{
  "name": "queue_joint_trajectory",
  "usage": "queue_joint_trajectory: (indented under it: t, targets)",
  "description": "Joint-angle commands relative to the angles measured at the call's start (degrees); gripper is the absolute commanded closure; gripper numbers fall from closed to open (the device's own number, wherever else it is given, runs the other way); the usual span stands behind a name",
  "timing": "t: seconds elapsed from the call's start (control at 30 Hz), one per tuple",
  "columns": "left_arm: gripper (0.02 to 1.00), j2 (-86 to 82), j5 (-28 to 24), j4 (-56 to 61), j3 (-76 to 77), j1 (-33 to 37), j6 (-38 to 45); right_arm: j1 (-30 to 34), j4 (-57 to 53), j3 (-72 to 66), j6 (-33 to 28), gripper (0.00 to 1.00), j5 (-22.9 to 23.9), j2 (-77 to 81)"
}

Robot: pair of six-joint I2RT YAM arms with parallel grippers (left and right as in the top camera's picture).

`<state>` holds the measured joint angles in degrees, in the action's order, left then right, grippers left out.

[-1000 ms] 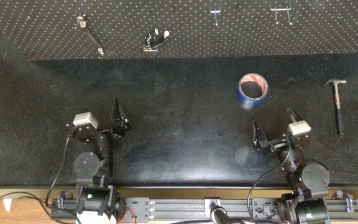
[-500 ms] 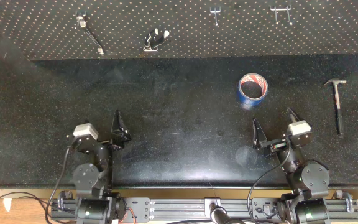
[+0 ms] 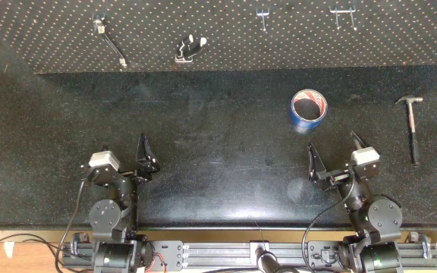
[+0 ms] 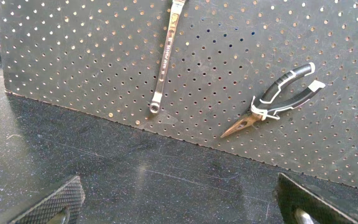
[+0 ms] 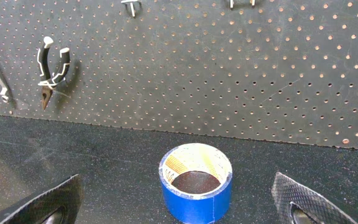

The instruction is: Place Tools Onto Pegboard

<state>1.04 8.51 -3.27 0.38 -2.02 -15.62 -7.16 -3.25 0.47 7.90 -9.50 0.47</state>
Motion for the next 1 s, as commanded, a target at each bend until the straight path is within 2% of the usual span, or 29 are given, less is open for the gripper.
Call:
queue_joint_trajectory:
  t: [0.03, 0.2, 0.6, 0.67, 0.7, 0.8, 0.9, 1.0]
  targets:
    - [0.023, -0.68, -0.2, -0.39, -0.07, 0.13, 12.66, -0.26, -0.2, -0.22, 0.44, 0.003, 0.04, -0.42]
    - [0.023, -0.68, -0.22, -0.44, -0.07, 0.13, 25.03, -0.26, -0.2, -0.22, 0.44, 0.001, 0.04, -0.42]
    - [0.023, -0.68, -0.2, -0.44, -0.07, 0.13, 25.57, -0.26, -0.13, -0.22, 0.42, 0.001, 0.09, -0.42]
    - [0.023, -0.68, -0.2, -0.44, -0.07, 0.13, 25.57, -0.28, 2.97, -0.22, 0.44, 0.025, 0.07, -0.37]
    - [0.023, -0.68, -0.2, -0.42, -0.07, 0.13, 25.57, -0.26, 8.0, -0.17, 0.42, 0.025, 0.09, 1.03]
    - [0.023, -0.68, -0.2, -0.44, -0.07, 0.13, 25.57, -0.2, 18.86, 5.01, 0.46, 0.025, 0.07, 16.13]
    - [0.023, -0.68, -0.2, -0.44, -0.07, 0.13, 25.57, -0.63, 18.25, 14.82, 0.44, 0.025, 0.09, 29.83]
    - [0.023, -0.68, -0.2, -0.44, -0.07, 0.13, 25.57, -2.62, 9.38, 25.9, 0.46, 0.025, 0.09, 43.58]
